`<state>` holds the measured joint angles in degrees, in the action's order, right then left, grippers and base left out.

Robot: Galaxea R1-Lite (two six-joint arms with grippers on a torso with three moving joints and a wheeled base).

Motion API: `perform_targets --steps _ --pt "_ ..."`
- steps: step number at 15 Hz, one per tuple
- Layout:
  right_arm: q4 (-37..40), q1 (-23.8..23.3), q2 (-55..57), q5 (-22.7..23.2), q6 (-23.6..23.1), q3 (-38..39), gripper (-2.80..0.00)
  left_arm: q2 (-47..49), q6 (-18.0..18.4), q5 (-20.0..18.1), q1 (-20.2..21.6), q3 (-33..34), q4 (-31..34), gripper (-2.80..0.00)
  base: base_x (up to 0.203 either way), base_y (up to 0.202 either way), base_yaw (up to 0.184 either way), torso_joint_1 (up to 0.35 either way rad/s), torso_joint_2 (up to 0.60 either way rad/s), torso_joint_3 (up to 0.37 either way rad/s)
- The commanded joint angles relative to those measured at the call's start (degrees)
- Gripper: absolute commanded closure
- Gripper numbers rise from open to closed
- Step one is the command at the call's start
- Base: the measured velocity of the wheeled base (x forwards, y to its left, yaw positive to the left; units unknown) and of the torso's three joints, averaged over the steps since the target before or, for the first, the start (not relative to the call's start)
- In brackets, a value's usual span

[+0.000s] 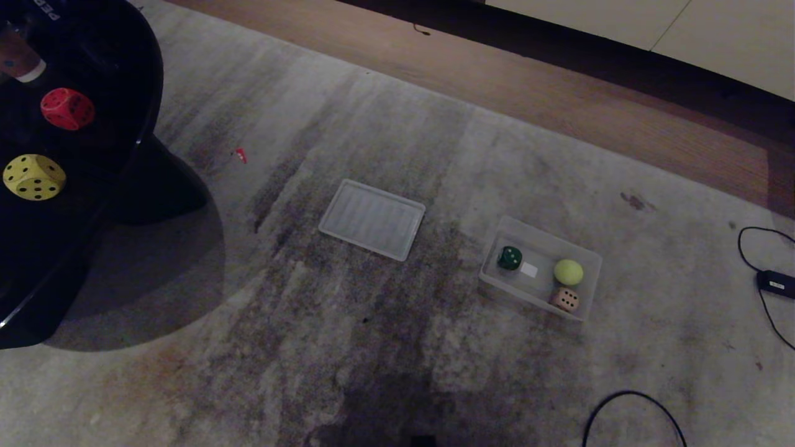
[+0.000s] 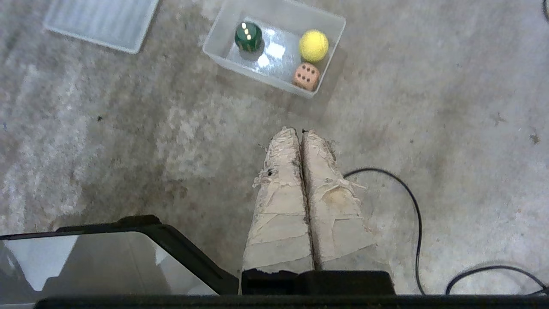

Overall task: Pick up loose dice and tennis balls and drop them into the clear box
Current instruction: Pick up the ball on the table

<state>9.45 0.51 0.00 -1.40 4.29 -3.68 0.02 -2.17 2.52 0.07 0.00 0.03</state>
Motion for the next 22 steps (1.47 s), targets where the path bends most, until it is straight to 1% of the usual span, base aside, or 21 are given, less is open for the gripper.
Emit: perform_targets --steps 1,22 --pt "0.04 0.02 0.09 0.00 0.02 -0.01 0.00 0.06 -0.07 0.03 0.01 0.09 -0.03 0.00 0.000 0.000 0.000 0.002 0.00 0.198" --pt "0.04 0.02 0.09 0.00 0.02 -0.01 0.00 0.06 -0.12 0.03 0.01 0.09 -0.03 0.00 0.000 0.000 0.000 0.003 0.00 0.202"
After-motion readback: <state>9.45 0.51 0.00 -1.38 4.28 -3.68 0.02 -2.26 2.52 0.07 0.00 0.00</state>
